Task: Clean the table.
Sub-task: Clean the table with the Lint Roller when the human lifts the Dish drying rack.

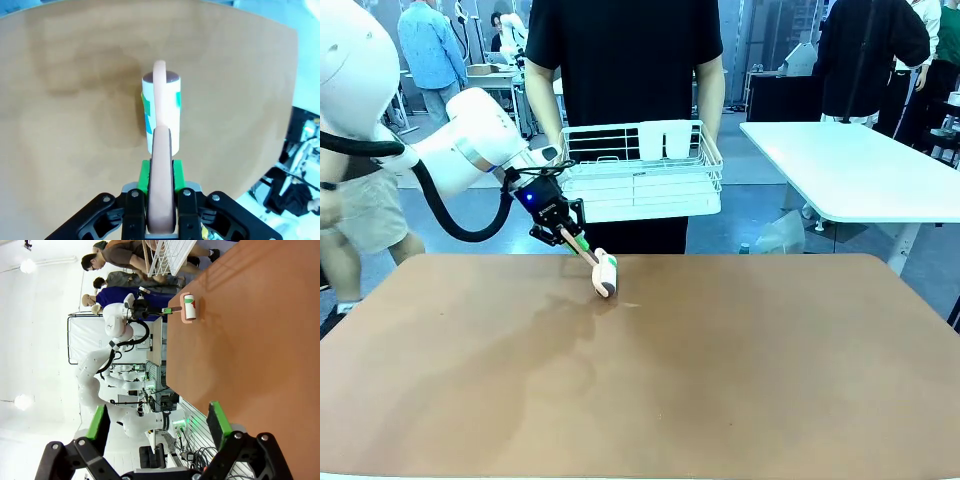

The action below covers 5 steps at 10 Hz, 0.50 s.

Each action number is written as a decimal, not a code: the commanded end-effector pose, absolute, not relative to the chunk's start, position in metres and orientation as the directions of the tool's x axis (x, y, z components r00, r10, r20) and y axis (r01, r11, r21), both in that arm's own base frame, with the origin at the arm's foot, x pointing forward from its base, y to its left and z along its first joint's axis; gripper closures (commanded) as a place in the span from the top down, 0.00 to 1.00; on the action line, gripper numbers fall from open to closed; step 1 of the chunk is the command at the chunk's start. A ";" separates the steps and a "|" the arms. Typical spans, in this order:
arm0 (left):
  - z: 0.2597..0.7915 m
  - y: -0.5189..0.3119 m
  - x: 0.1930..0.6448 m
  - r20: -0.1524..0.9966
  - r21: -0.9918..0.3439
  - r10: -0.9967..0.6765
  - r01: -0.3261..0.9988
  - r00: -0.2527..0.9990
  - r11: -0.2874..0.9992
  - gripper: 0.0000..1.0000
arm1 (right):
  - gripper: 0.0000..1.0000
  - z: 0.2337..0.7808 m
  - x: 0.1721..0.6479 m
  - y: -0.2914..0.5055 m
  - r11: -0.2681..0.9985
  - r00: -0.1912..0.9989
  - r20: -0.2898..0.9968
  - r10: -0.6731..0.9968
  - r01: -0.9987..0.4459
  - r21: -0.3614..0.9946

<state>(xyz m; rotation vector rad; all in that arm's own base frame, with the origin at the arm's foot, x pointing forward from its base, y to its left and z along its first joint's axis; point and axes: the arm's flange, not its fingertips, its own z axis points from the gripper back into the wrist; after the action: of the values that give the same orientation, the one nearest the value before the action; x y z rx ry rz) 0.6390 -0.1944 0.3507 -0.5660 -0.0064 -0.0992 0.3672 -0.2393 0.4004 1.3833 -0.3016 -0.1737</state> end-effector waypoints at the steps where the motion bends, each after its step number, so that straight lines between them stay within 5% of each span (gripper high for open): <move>1: 0.419 -0.199 0.641 0.010 -0.512 -0.085 0.078 0.996 0.856 0.21 | 1.00 0.404 0.367 -0.238 0.178 0.949 0.110 -0.294 -0.059 0.982; 5: 0.508 -0.191 0.640 -0.001 -0.472 -0.043 0.037 0.999 0.881 0.21 | 1.00 0.404 0.367 -0.238 0.178 0.949 0.110 -0.294 -0.059 0.982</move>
<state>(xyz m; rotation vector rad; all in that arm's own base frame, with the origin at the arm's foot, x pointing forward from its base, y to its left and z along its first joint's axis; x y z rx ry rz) 0.6357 -0.1923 0.5116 -0.5163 -0.0210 -0.0491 0.3671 -0.2393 0.4004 1.3833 -0.3017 -0.1738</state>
